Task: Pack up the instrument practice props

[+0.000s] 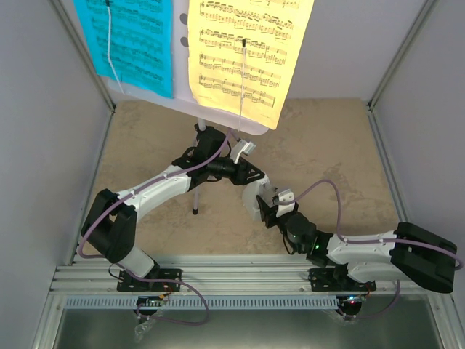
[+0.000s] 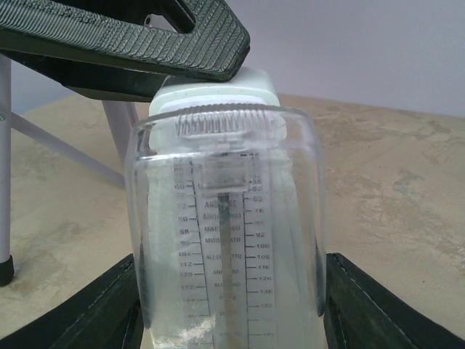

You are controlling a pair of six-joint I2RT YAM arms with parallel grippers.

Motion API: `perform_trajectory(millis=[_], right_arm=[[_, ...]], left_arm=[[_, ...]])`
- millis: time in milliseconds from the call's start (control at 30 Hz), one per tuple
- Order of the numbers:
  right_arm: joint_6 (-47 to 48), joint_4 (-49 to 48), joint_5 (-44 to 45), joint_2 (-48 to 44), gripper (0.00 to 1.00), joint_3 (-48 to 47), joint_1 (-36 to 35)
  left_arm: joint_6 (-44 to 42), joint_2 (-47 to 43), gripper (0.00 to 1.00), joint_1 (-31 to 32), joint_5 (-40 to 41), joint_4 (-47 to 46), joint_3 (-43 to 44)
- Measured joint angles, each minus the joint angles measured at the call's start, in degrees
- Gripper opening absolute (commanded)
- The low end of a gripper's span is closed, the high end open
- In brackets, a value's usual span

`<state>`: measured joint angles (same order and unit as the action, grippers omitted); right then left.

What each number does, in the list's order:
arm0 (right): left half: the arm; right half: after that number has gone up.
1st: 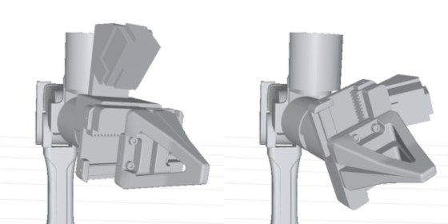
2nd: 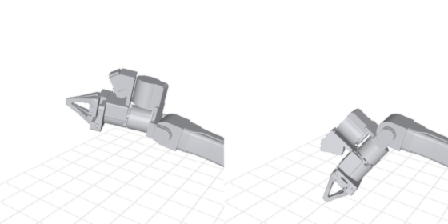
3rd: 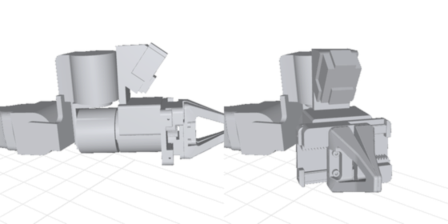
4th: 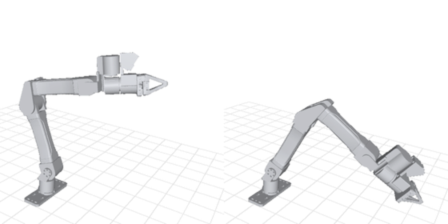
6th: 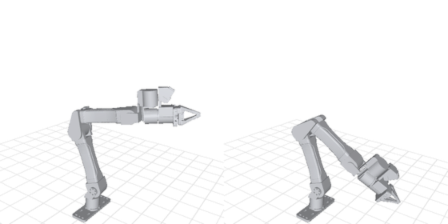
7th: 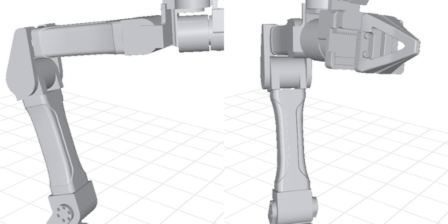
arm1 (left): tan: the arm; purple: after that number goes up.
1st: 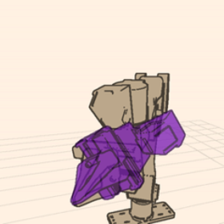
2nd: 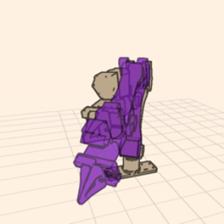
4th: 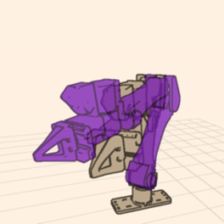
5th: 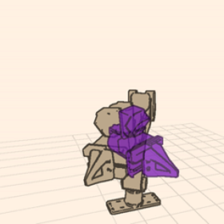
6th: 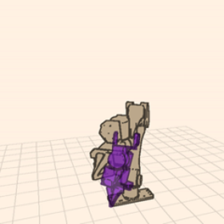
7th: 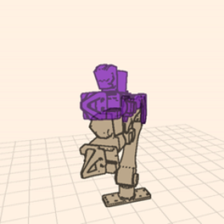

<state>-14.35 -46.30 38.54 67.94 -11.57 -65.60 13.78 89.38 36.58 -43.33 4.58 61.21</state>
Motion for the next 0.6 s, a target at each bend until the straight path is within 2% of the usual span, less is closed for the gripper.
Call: perform_trajectory(millis=[600], right_arm=[[-2.23,1.51,4.31,2.99,0.46,-2.58,-3.43]], left_arm=[[0.15,-0.15,0.33,0.00,-0.02,0.17,-0.20]])
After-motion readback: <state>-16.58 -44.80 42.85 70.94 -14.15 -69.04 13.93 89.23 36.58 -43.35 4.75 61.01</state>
